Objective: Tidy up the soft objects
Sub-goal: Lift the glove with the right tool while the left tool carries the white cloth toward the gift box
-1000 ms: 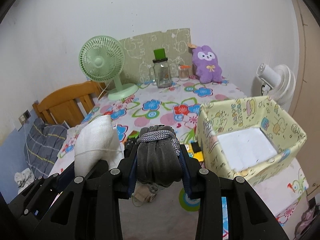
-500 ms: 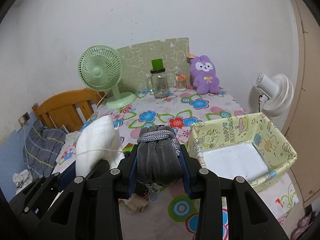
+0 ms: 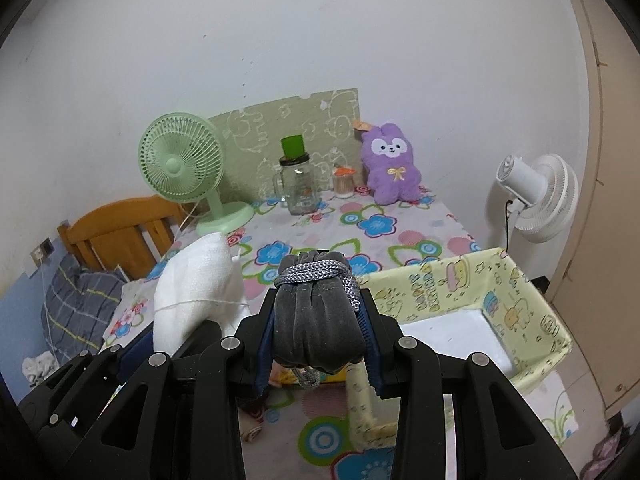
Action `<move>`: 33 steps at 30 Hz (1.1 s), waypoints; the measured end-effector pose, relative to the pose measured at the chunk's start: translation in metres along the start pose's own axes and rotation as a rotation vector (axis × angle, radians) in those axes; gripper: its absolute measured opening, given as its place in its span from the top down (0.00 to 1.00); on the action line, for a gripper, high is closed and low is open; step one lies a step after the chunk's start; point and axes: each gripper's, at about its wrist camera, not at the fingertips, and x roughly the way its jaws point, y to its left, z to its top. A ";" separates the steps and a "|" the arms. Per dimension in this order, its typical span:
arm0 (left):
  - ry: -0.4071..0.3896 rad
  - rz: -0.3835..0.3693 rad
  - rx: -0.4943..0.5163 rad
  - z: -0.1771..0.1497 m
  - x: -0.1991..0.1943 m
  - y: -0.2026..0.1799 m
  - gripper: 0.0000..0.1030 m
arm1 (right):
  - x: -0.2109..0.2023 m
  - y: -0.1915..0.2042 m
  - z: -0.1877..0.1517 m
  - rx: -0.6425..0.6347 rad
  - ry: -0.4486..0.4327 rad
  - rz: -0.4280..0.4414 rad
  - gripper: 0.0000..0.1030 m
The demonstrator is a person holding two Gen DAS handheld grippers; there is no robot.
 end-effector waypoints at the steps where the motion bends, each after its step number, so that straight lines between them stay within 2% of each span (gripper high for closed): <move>1: -0.001 -0.005 -0.001 0.001 0.002 -0.003 0.74 | 0.000 -0.003 0.002 0.002 -0.003 0.000 0.61; 21: -0.005 -0.098 0.064 0.016 0.035 -0.064 0.74 | 0.012 -0.071 0.017 0.041 -0.027 -0.094 0.61; 33: 0.035 -0.148 0.111 0.014 0.062 -0.094 0.73 | 0.030 -0.107 0.015 0.078 -0.001 -0.150 0.61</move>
